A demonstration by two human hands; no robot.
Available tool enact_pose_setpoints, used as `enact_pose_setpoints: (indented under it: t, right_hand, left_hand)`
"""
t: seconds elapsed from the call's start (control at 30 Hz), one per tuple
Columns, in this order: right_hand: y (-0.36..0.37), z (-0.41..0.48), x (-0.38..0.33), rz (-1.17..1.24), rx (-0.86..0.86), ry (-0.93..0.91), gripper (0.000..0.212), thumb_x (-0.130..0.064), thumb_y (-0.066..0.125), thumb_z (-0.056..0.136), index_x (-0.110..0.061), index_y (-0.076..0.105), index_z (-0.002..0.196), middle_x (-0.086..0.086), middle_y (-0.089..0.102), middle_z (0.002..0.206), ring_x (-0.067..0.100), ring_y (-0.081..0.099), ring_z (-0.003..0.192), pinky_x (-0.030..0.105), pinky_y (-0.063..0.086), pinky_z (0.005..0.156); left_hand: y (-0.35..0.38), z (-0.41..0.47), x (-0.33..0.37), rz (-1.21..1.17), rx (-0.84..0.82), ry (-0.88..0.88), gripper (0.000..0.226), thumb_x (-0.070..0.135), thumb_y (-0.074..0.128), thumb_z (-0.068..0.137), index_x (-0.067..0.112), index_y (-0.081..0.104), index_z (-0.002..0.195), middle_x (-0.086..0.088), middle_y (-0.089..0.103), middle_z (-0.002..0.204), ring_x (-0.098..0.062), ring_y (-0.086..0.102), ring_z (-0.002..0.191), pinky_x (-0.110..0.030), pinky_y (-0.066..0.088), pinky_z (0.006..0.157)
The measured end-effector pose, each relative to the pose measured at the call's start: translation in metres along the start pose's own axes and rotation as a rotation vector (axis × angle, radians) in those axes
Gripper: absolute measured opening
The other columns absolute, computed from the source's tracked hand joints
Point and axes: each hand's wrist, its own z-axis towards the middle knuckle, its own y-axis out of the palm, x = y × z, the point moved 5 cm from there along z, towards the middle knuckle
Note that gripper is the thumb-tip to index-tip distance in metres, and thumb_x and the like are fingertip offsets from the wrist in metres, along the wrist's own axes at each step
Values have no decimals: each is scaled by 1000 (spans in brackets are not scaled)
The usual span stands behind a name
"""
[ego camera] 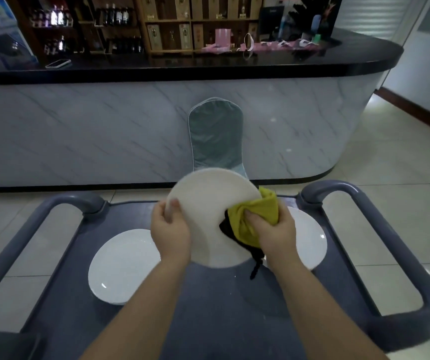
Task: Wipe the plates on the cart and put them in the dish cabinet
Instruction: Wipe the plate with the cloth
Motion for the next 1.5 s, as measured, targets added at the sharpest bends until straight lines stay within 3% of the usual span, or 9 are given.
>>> enact_pose_setpoints:
  t: [0.13, 0.27, 0.4, 0.63, 0.77, 0.9, 1.03, 1.27, 1.5]
  right_hand:
    - [-1, 1, -1, -165, -150, -66, 39, -22, 76, 69, -45, 69, 100, -13, 73, 93, 5, 67, 87, 26, 55, 81]
    - [18, 15, -52, -332, -329, -298, 34, -20, 72, 71, -42, 62, 95, -19, 67, 82, -2, 61, 76, 11, 46, 68]
    - [15, 28, -80, -297, -256, -389, 46, -15, 79, 75, -45, 62, 105, -20, 69, 92, 0, 64, 87, 17, 51, 78]
    - [-9, 4, -6, -43, -67, -37, 47, -13, 84, 69, -35, 67, 105, -15, 73, 95, 6, 68, 90, 28, 55, 81]
    - [-6, 3, -15, -240, -208, -111, 39, -27, 76, 67, -43, 65, 100, -22, 71, 88, -1, 66, 84, 14, 48, 72]
    - [16, 17, -56, -406, -346, -309, 32, -31, 75, 68, -33, 68, 100, -17, 68, 87, 4, 63, 80, 24, 50, 71]
    - [23, 26, -90, -336, -340, -353, 39, -24, 82, 69, -45, 63, 96, -20, 66, 91, -2, 62, 83, 17, 50, 74]
    - [8, 10, -11, -18, -134, -6, 42, -6, 81, 76, -36, 68, 103, -10, 73, 93, 12, 68, 92, 29, 56, 80]
    - [44, 6, -56, -300, -349, -281, 31, -37, 73, 68, -47, 61, 94, -26, 66, 82, -5, 60, 77, 14, 47, 70]
  left_hand:
    - [19, -9, 27, 498, -295, 763, 28, 42, 52, 93, 18, 61, 106, 3, 64, 98, -23, 55, 91, -35, 41, 79]
    - [55, -26, 90, 680, -478, 1271, 20, 29, 58, 92, 13, 62, 80, -1, 62, 76, -26, 57, 67, -31, 37, 56]
    - [46, -6, 123, 505, -335, 1168, 16, 32, 68, 88, 19, 64, 79, 6, 63, 75, -17, 55, 72, -29, 40, 60]
    - [5, -7, 7, 8, -27, 14, 29, 35, 51, 99, 25, 47, 72, 10, 50, 66, -9, 44, 63, -27, 35, 60]
    - [15, -15, 16, 416, -296, 666, 25, 43, 47, 95, 22, 61, 97, 5, 63, 91, -18, 52, 84, -32, 38, 76]
    - [47, -27, 83, 584, -426, 1160, 29, 37, 54, 93, 13, 63, 79, 0, 61, 74, -21, 53, 68, -28, 32, 58]
    - [32, -4, 123, 469, -308, 1004, 22, 38, 66, 83, 19, 61, 73, 11, 53, 65, -8, 44, 64, -24, 29, 55]
    - [-8, 4, 12, 57, -45, 75, 23, 33, 52, 98, 24, 51, 78, 9, 54, 71, -16, 49, 71, -28, 38, 62]
    - [29, -16, 85, 653, -376, 1187, 27, 35, 54, 94, 13, 63, 81, -1, 62, 77, -24, 55, 71, -34, 36, 65]
